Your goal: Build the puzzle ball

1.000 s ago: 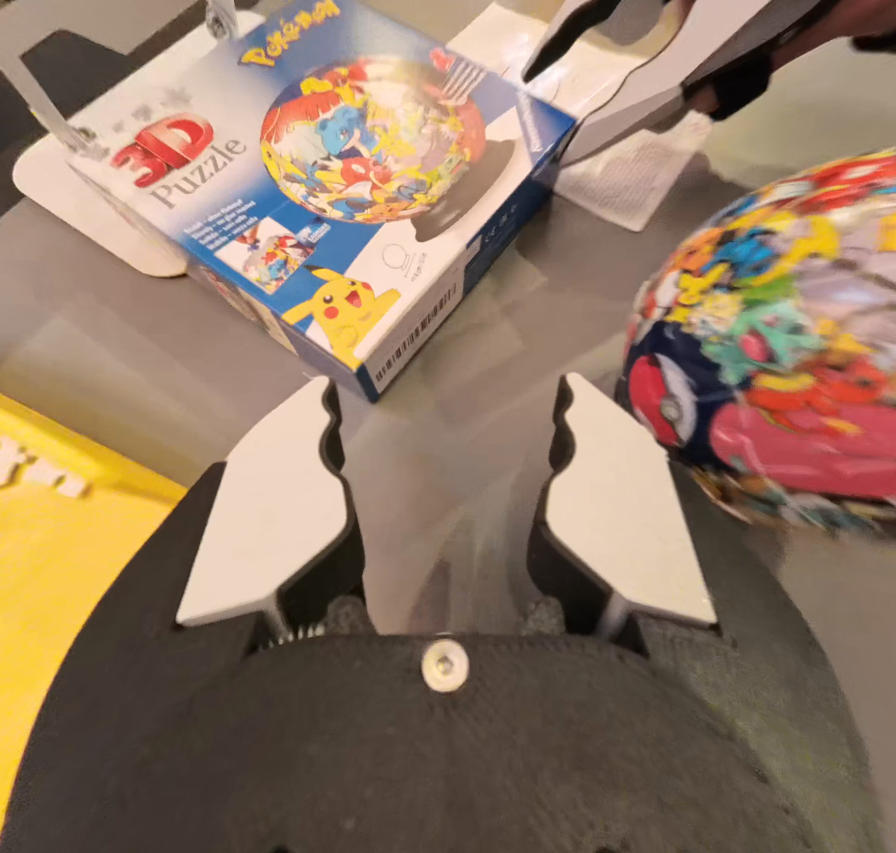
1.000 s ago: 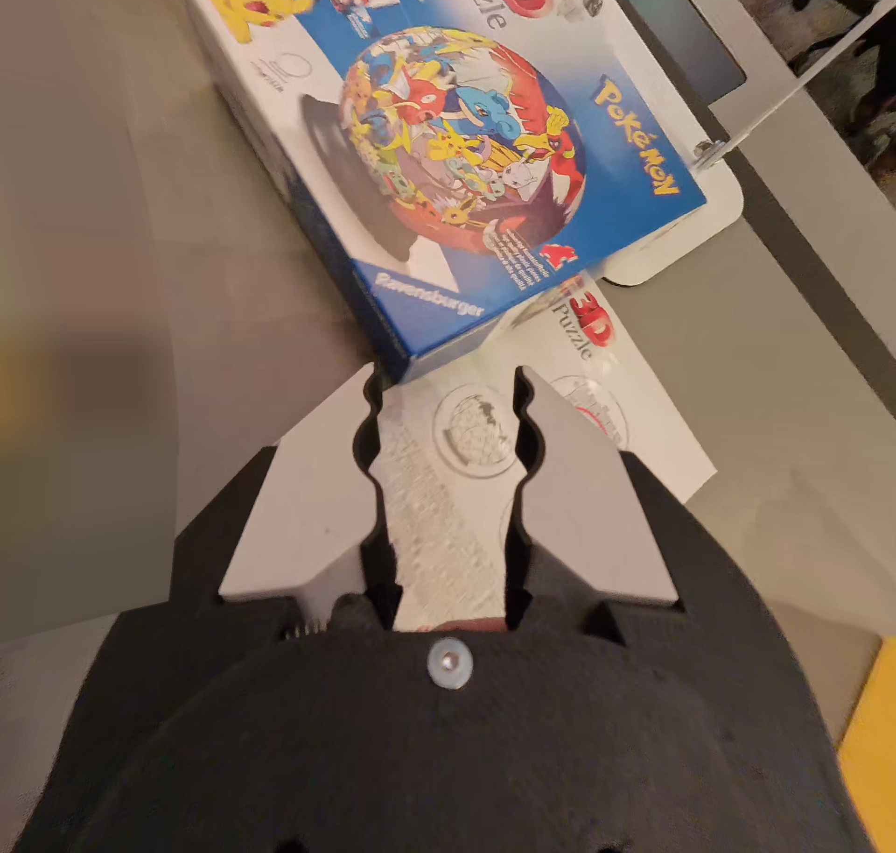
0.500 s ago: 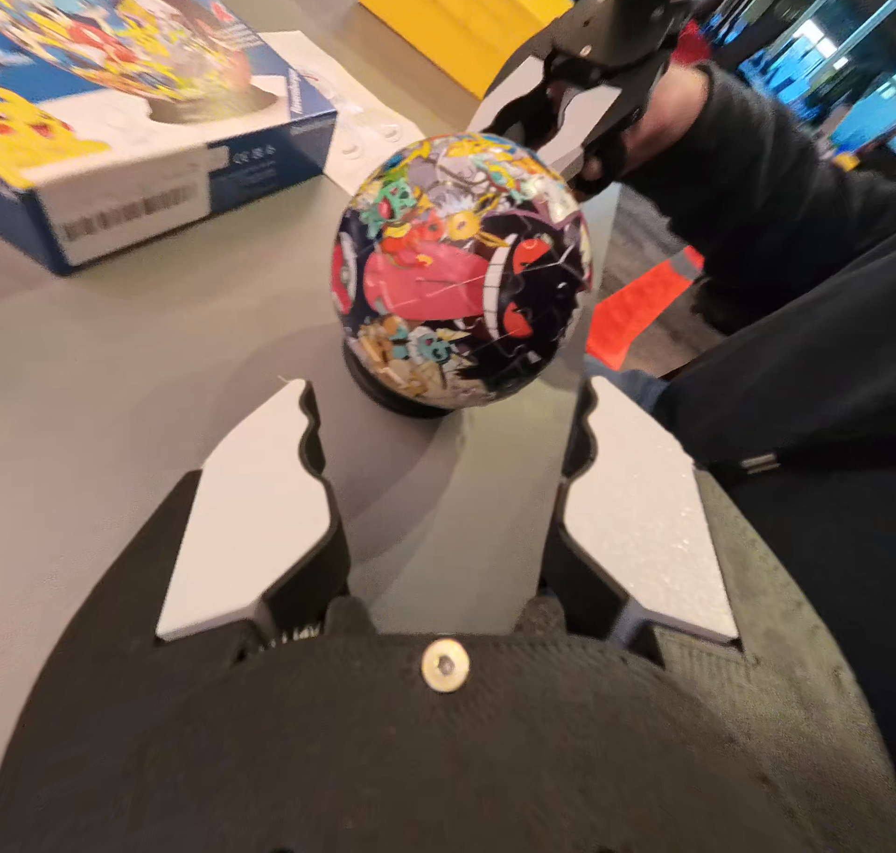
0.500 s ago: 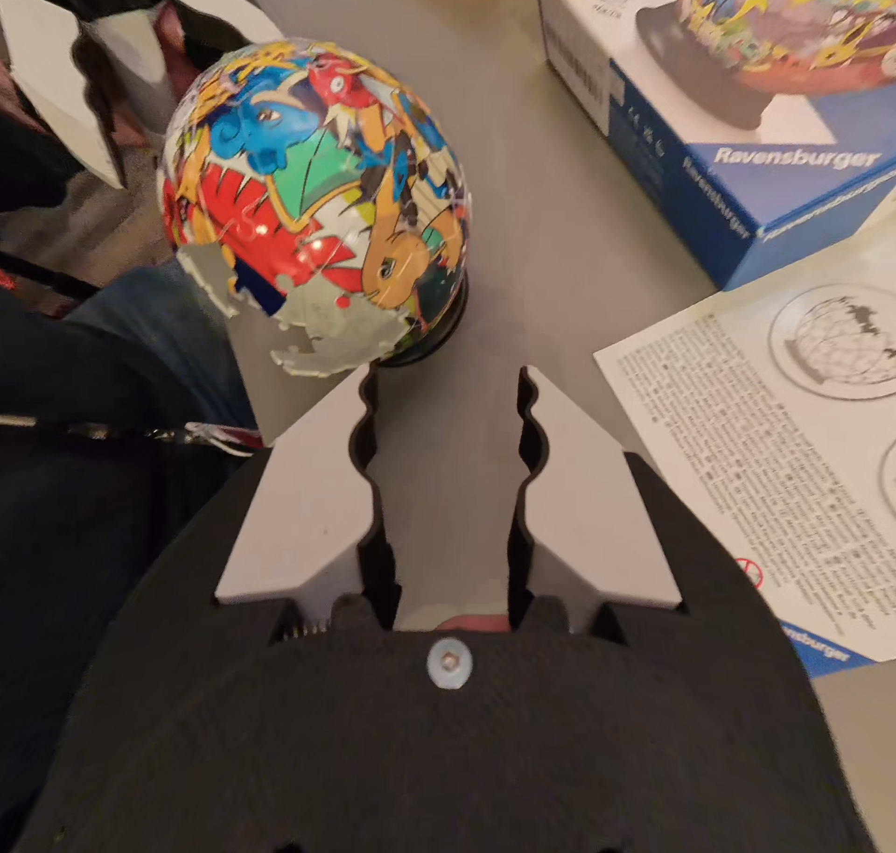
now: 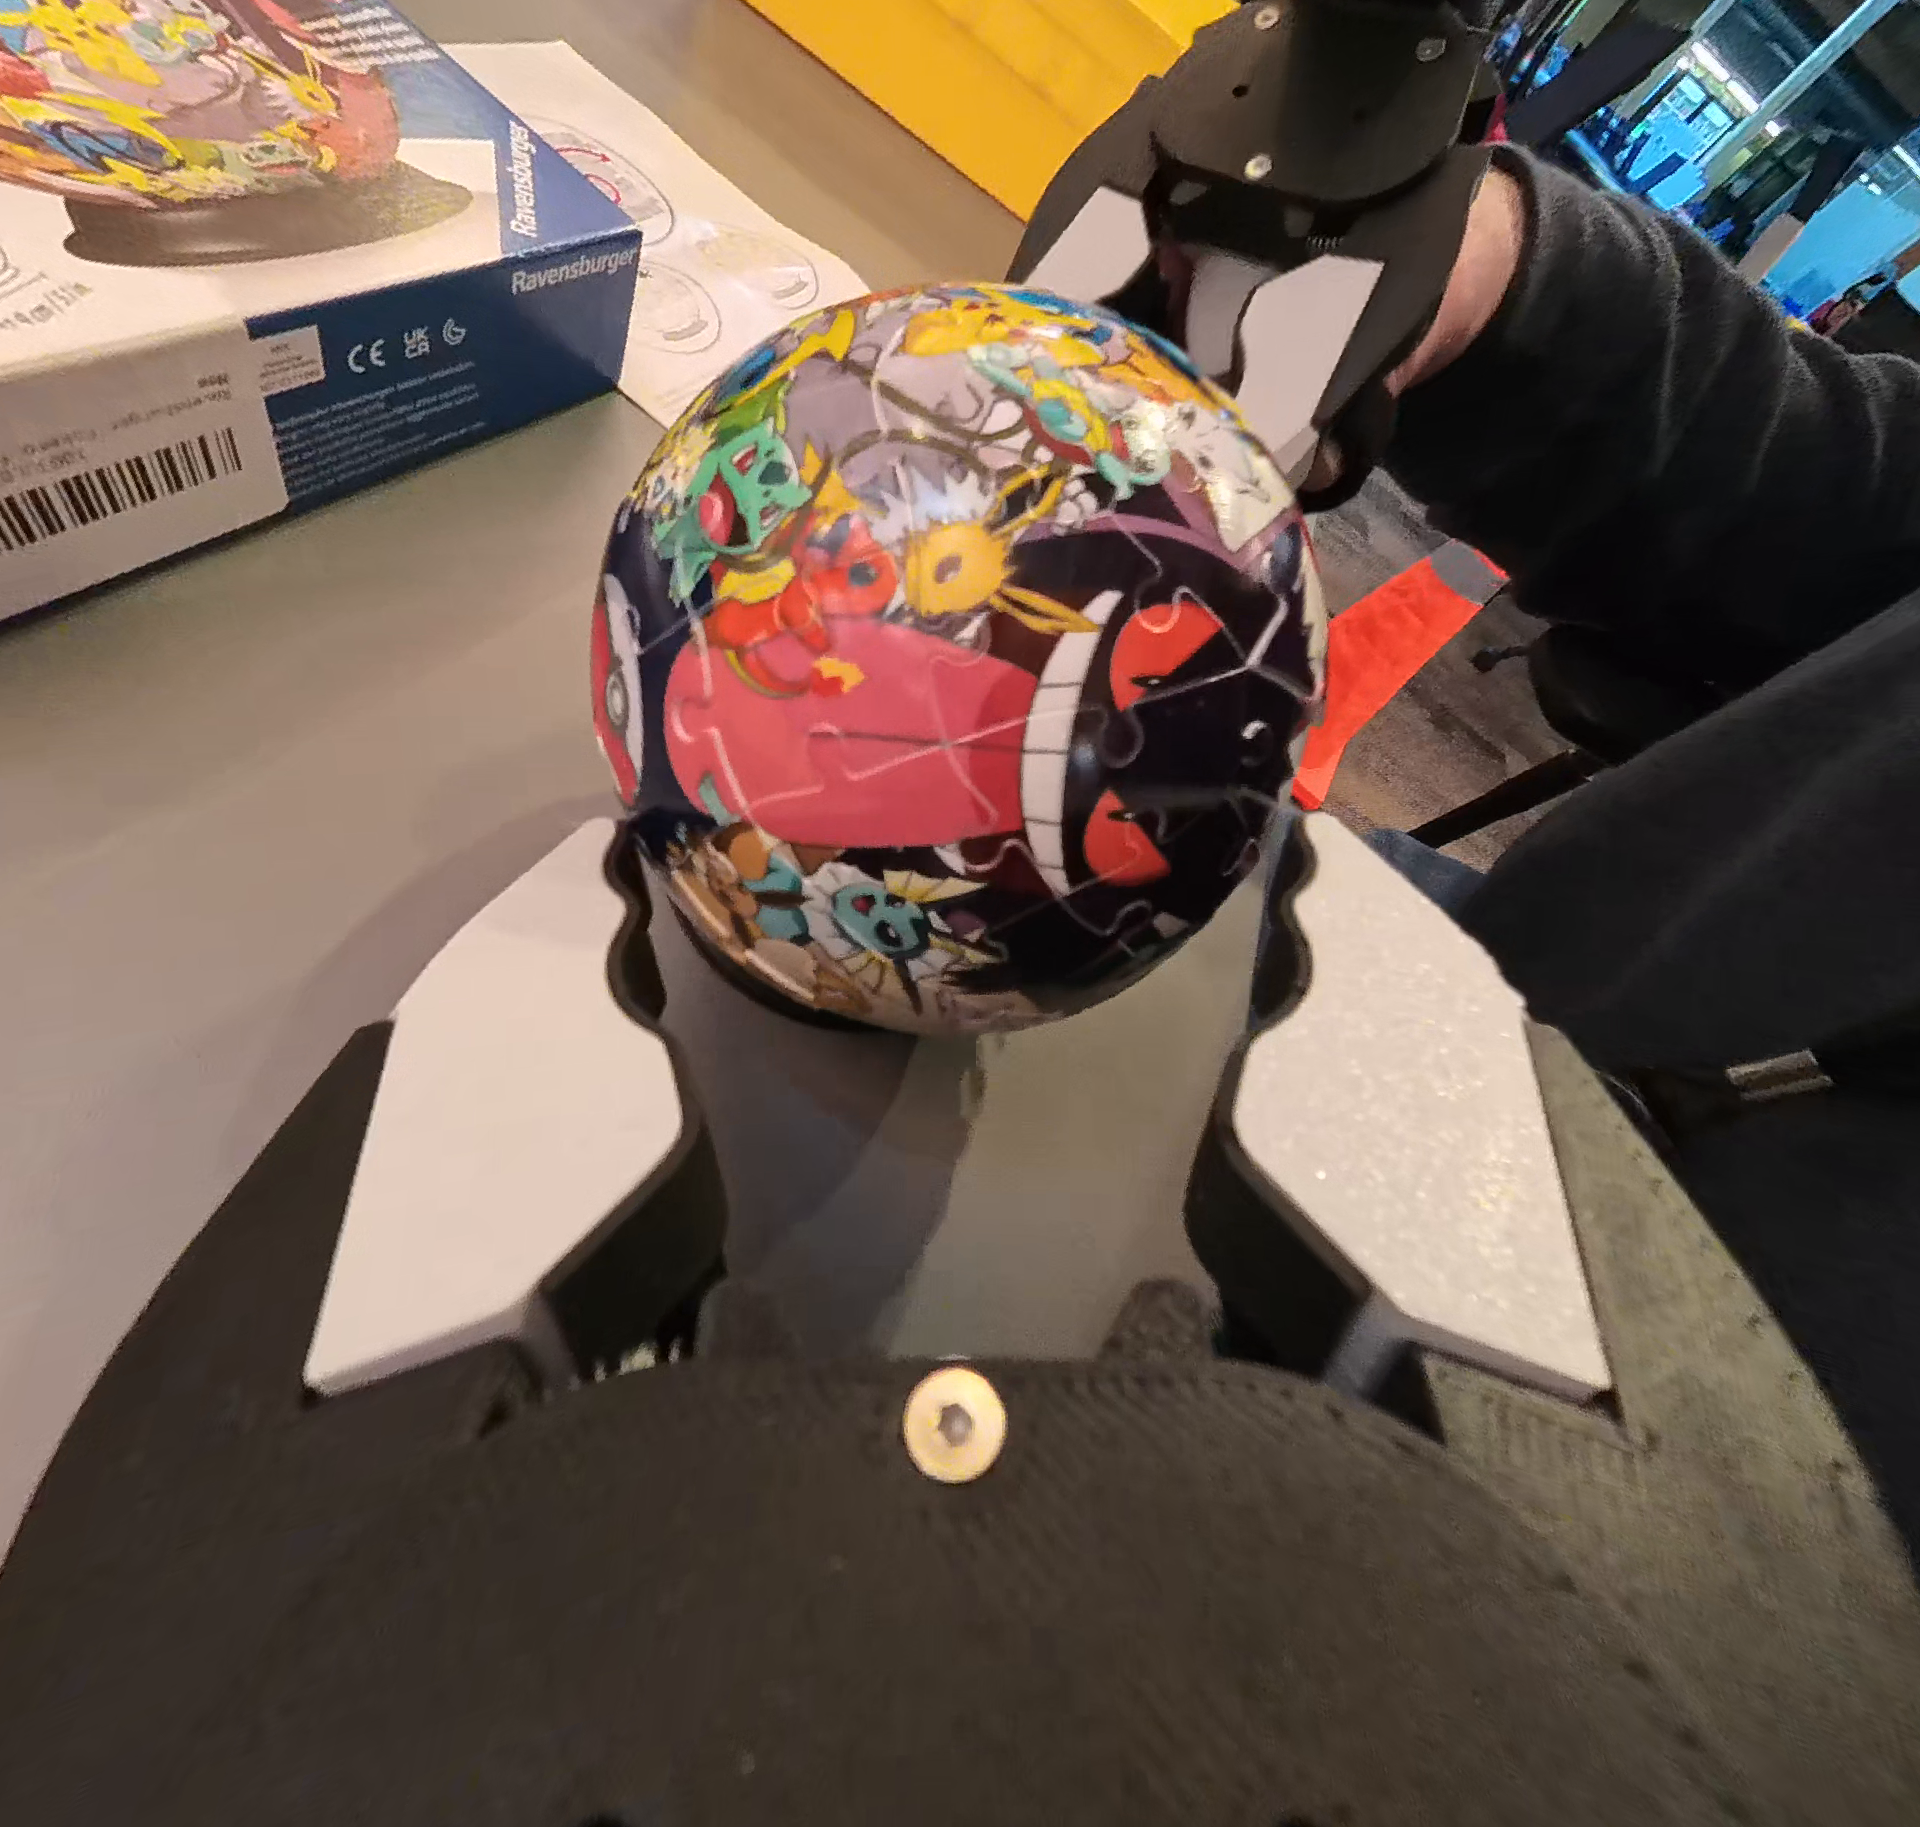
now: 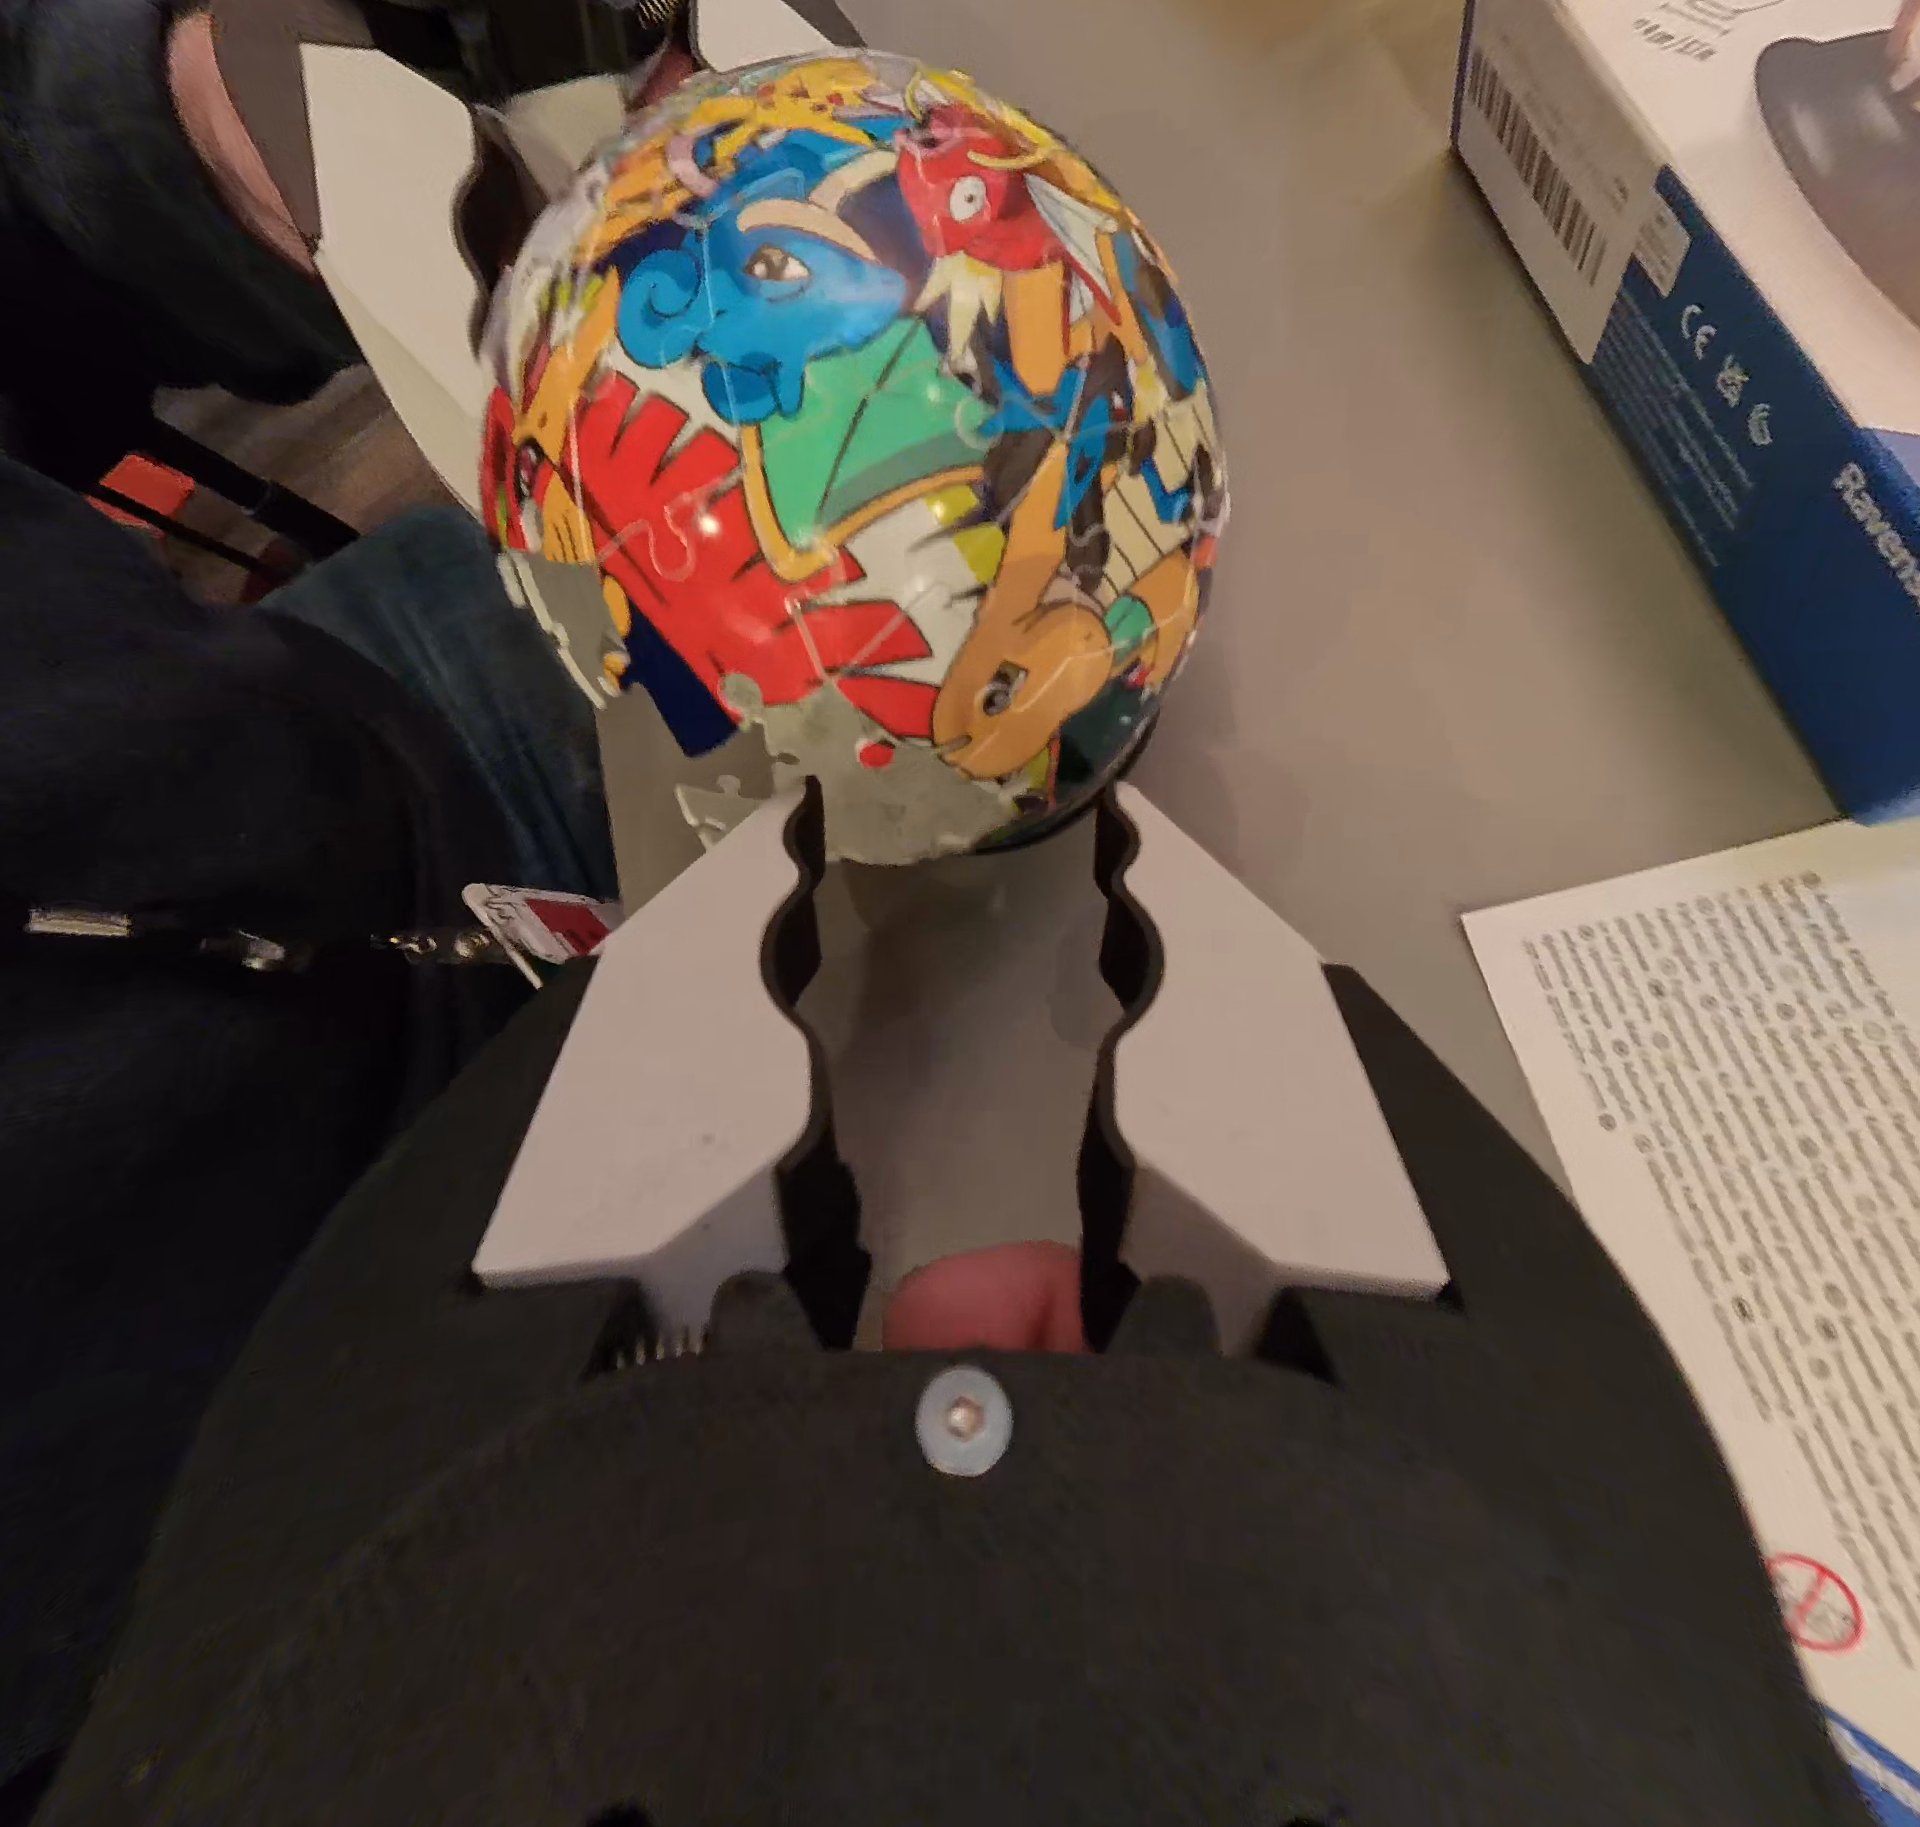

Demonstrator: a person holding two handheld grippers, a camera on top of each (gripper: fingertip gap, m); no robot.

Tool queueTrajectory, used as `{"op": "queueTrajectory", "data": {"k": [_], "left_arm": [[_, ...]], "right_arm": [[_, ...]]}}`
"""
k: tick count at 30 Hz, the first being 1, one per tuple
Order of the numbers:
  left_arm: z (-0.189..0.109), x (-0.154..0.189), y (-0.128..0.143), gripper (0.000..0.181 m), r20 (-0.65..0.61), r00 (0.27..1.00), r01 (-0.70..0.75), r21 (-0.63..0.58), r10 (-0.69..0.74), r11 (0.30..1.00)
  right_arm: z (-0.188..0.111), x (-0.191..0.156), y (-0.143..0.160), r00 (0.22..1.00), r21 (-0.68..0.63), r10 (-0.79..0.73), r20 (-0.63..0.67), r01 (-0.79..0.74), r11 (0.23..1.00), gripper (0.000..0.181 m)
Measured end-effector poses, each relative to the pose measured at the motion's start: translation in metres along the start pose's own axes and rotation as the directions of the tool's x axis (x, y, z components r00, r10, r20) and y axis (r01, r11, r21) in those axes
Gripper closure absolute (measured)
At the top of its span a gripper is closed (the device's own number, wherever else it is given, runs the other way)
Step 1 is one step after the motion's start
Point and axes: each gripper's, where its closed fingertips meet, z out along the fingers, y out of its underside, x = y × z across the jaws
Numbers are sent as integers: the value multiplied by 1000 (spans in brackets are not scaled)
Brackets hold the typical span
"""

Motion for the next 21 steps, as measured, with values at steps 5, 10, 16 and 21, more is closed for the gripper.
{"op": "queueTrajectory", "data": {"k": [5, 10, 16, 21], "left_arm": [[4, 1, -3, 70, 14, 1000, -1, 9, 1, 1000], [5, 0, -8, 69, 38, 999, -27, 3, 27, 1000], [-5, -6, -36, 68, 75, 995, -66, 42, 63, 997], [-9, -14, -47, 68, 106, 989, -103, 38, 99, 994]], "right_arm": [[1, 0, -2, 1000, 6, -8, 0, 8, 1000, 130], [0, 0, -13, 999, 17, -33, 2, 33, 999, 128], [1, 7, -33, 998, 16, -65, 4, 65, 998, 127], [4, 15, -41, 996, 25, -87, 3, 87, 996, 126]]}}
